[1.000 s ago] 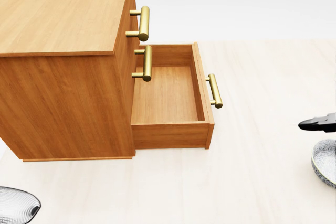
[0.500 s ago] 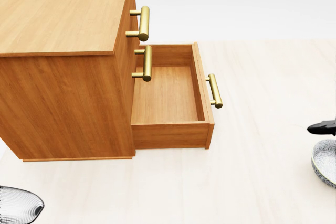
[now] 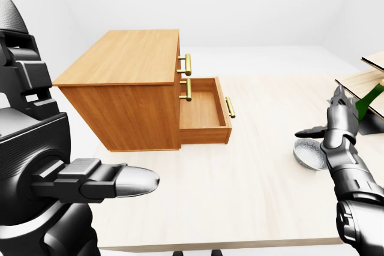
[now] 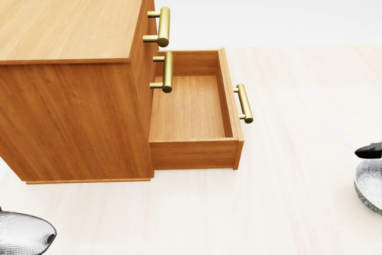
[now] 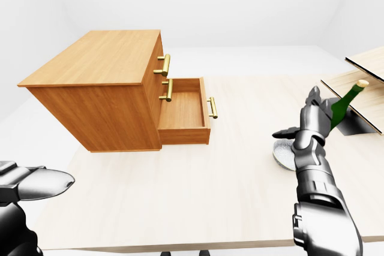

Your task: Put the bowl on top of the cabinet.

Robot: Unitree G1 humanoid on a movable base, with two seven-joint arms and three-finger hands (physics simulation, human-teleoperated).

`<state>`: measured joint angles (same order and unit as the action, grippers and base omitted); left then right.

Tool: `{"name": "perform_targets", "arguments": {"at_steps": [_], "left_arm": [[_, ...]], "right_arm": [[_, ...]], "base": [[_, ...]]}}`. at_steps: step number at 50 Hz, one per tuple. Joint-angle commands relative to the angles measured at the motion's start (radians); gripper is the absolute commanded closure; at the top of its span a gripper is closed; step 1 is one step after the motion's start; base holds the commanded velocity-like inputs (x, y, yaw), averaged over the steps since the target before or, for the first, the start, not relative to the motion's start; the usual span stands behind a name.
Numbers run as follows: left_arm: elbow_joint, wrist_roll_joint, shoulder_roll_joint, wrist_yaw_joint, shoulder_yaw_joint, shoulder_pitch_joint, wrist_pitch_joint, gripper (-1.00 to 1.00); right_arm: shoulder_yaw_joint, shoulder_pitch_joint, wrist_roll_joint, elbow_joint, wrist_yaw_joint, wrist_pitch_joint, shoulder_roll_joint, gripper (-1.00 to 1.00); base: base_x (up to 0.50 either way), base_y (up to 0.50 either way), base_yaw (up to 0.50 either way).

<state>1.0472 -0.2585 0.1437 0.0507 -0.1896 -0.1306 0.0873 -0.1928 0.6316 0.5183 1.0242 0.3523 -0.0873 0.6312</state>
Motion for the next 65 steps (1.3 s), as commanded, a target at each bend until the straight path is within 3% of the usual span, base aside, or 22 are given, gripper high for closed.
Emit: {"name": "perform_targets", "arguments": {"at_steps": [1, 65], "left_arm": [[0.000, 0.010, -0.007, -0.009, -0.001, -0.004, 0.000, -1.00], [0.000, 0.033, -0.021, -0.025, 0.010, 0.001, 0.000, -1.00]], "right_arm": [[0.018, 0.023, 0.025, 0.067, 0.037, 0.000, 0.006, -1.00], [0.069, 0.078, 0.103, 0.238, 0.151, 0.000, 0.016, -1.00]], "base": [[0.00, 0.00, 0.00], [0.00, 0.00, 0.00]]}}
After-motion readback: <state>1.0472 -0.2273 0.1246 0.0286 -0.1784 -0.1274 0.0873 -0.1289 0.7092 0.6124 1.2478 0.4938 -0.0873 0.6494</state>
